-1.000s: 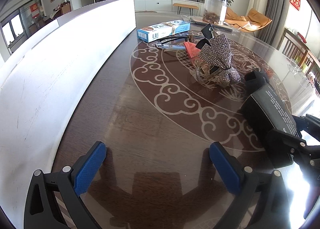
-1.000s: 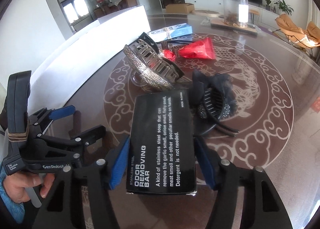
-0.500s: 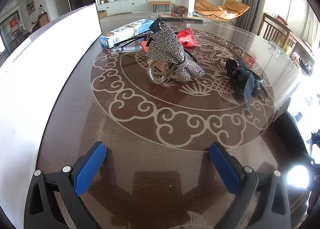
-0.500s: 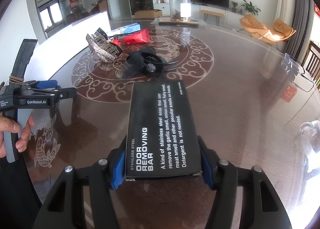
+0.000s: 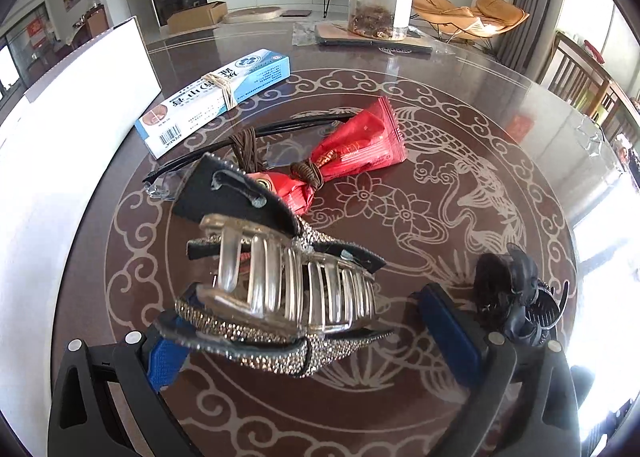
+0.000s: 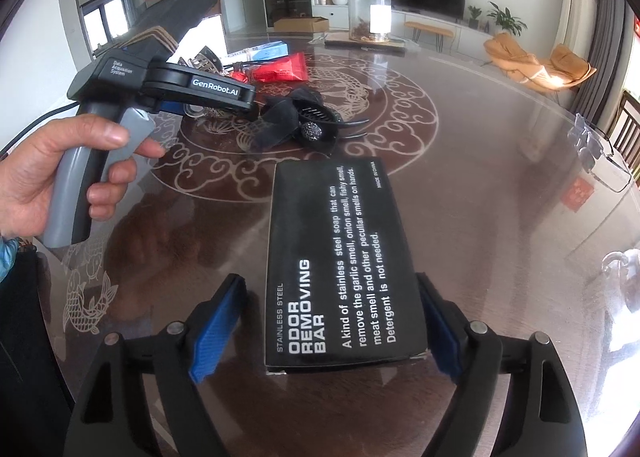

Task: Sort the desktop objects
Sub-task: 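Grasp the silver rhinestone claw clip with the left gripper while the right gripper holds the box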

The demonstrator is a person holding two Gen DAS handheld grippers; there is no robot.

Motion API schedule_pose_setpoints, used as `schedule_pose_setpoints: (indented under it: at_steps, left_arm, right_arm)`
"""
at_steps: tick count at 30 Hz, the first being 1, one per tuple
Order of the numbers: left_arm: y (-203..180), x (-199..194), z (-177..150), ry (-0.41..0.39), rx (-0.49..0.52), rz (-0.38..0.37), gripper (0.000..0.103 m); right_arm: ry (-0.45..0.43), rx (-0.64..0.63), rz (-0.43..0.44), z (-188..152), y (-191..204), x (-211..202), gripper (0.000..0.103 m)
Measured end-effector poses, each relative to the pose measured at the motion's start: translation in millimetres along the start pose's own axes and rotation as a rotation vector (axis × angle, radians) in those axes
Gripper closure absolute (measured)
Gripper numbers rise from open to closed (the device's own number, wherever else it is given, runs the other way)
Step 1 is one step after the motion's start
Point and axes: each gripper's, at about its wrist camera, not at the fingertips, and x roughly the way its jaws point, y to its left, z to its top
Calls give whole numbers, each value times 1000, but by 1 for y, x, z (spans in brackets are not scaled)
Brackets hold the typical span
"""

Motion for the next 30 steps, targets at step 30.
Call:
schedule_pose_setpoints:
  at_steps: [30]
  left_arm:
    - [55, -87, -119, -5, 295, -200, 2]
  right_arm:
    - [13, -28, -19, 1, 4, 5, 16]
